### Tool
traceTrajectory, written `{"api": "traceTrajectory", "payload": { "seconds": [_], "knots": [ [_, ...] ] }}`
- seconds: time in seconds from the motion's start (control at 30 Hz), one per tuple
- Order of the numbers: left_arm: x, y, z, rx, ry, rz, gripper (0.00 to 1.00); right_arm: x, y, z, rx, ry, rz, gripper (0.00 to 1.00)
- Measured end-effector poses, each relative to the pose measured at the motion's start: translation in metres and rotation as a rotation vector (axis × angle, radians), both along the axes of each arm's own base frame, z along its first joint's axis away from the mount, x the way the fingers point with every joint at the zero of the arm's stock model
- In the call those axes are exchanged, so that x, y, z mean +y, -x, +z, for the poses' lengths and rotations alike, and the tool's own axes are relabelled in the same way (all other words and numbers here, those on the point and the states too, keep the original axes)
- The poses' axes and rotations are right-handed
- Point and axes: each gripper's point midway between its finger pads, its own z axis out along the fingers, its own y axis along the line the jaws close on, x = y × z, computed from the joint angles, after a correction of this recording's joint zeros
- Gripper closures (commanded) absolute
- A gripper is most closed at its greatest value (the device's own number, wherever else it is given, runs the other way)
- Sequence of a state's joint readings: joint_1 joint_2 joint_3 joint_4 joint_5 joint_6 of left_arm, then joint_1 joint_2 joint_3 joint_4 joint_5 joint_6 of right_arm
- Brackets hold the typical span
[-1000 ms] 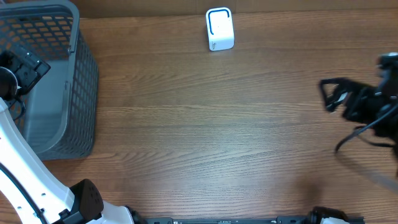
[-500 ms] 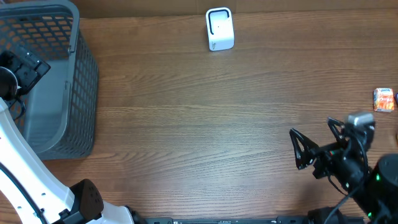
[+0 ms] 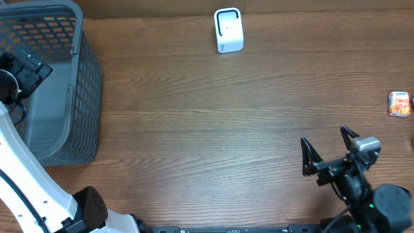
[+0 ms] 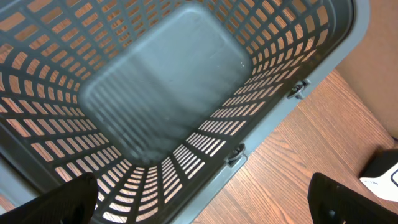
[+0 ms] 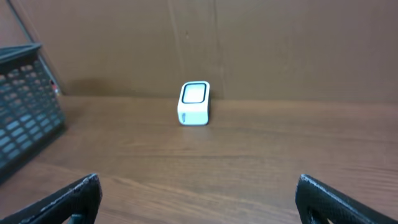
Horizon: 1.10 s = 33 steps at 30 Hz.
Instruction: Scan the item barcode
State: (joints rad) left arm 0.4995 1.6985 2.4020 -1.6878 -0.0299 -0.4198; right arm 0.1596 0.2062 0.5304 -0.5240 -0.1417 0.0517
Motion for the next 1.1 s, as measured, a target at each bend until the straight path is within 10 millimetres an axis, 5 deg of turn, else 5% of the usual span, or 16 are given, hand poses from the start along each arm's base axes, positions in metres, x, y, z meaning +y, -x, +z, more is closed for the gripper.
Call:
{"api": "traceTrajectory", "payload": {
  "seconds": [0.27, 1.1],
  "knots": [
    [0.0, 0.0, 0.0, 0.0, 0.0, 0.0, 0.0, -0.001, -0.017, -0.036, -0.124, -0.015, -0.02, 0.0],
    [0.0, 0.0, 0.0, 0.0, 0.0, 0.001, 0.0, -0.022, -0.033, -0.061, -0.258, -0.028, -0.127, 0.0]
  ]
}}
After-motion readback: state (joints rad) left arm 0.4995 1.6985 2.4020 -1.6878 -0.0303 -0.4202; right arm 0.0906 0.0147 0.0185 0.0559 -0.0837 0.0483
